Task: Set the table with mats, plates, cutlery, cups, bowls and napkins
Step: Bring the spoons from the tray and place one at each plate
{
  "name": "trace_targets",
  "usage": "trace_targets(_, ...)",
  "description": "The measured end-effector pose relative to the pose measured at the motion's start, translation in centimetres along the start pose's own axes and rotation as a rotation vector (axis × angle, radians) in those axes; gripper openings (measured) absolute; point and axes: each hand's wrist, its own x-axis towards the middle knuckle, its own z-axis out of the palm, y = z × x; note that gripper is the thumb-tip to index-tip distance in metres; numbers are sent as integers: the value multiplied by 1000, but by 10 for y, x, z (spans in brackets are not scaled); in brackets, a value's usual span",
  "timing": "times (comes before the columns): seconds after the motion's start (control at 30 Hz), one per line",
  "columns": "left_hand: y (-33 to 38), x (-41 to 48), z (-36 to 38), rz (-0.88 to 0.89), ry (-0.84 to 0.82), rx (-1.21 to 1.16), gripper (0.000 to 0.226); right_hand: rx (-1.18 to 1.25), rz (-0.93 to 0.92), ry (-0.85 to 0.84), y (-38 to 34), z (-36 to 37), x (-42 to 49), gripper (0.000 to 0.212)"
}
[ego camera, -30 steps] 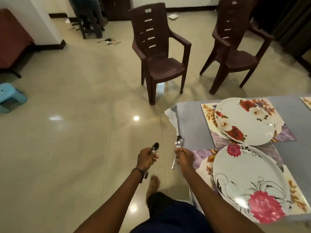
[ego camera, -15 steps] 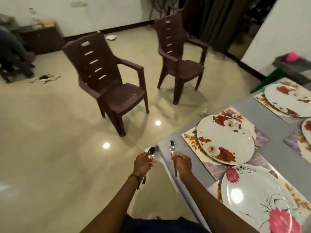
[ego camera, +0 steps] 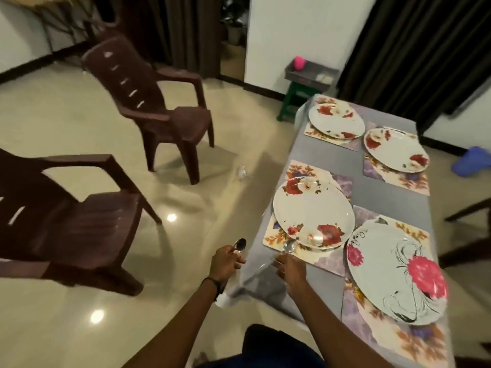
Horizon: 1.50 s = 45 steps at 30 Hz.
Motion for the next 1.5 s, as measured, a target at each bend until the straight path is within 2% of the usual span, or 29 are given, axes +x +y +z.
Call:
trace_targets(0.2,41,53,10,29,-213,174,16,301,53,208,-5,6,8,10)
trace_targets(0.33,61,88,32,40,-316,222,16,364,95,338,-4,-1,34,25)
trace_targets(0.4,69,100,42,29,-357,256,14,393,124,413,0,-6,43,22)
trace_targets(0.63,110,140,60,45,-455,416,9,678,249,500,-10,0,59,11)
trace_targets(0.73,118,157,64,53,-510,489,11,775,298,584,-13,5,62,11)
trace_targets(0.83,120,170,69,42,-536,520,9,828,318,597,-18,9,63,11)
trace_targets(0.97,122,187,87,13,-622,499,5,774,324,698,-22,13,67,15)
trace_targets(1.1,127,202,101,28,-728,508,13,743,304,808,-19,22,64,19)
trace_targets(1.2,136,220,102,43,-798,552,13,749,287,956,-16,39,62,19)
trace_targets(1.33,155,245,98,27,-878,564,8,469,250,1183,-38,78,58,20)
trace_targets(1.4,167,258,93,22,-929,556,6,472,150,1150,-69,109,59,17)
trace_targets(1.5,183,274,81,33,-995,565,5,547,-38,942,-116,149,70,17)
